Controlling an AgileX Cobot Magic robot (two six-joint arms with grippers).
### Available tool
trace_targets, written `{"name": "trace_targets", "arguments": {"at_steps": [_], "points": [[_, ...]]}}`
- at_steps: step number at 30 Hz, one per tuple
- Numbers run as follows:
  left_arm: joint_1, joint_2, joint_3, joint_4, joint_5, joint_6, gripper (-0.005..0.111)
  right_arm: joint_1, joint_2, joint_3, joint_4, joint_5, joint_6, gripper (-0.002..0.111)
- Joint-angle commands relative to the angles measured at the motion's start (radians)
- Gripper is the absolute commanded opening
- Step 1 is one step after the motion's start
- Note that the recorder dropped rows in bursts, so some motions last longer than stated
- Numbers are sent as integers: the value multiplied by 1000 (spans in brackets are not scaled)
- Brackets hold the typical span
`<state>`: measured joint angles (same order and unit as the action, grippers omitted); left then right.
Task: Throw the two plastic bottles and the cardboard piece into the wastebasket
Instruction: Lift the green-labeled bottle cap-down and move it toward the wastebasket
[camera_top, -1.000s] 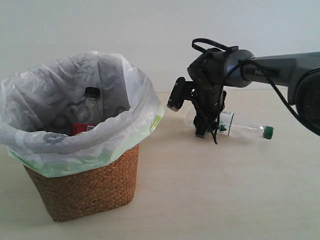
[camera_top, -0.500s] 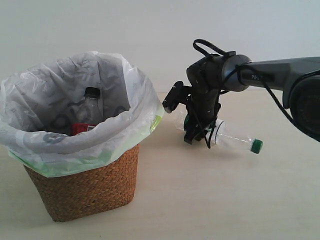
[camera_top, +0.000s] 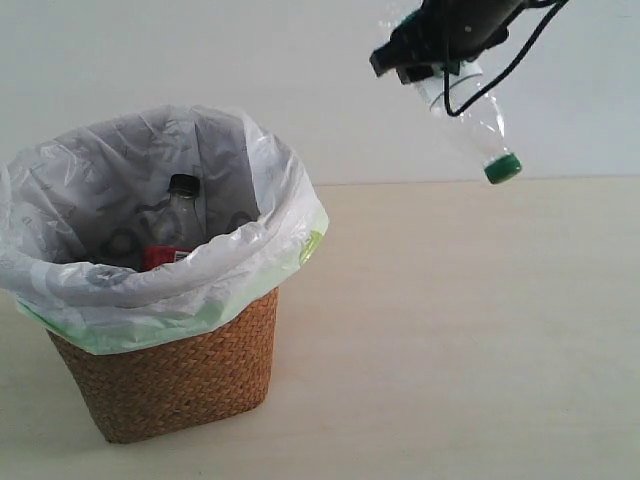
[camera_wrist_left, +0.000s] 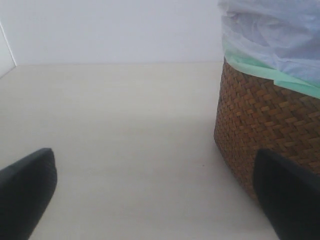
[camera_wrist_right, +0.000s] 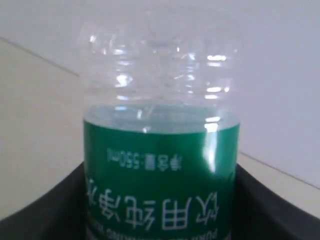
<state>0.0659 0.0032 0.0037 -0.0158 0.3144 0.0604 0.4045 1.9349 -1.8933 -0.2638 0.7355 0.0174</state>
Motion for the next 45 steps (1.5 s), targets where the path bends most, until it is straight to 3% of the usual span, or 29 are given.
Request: {"name": "trace_targets", "arguments": {"at_steps": [1,7,13,16,21,27,36,41,45], "points": [[-6,-3,-4,-2,-8,-9,108,-3,-73,24,125,-64,19,0],[-6,-3,-4,-2,-8,-9,108,6,-205,303,178,-313,32,0],[-6,-3,-4,-2,-8,-9,108,4,-398,747,210,-860,90,0],[-6,-3,-4,-2,-8,-9,108,4,-467,880,210,-1030,89,0],[-6,-3,-4,-2,-8,-9,108,6,-508,897,210,-1037,122,0],[-6,-3,-4,-2,-8,-9,108,24,-537,897,197,-1167,243,0],[-6,-3,-4,-2,-8,-9,108,245,-537,814,150,-1244,248,0],[-6,-3,-4,-2,-8,-9,108,368,-537,737,126,-1267,369,0],[-6,-3,-4,-2,-8,-9,108,395,-537,718,98,-1253,357,0]]}}
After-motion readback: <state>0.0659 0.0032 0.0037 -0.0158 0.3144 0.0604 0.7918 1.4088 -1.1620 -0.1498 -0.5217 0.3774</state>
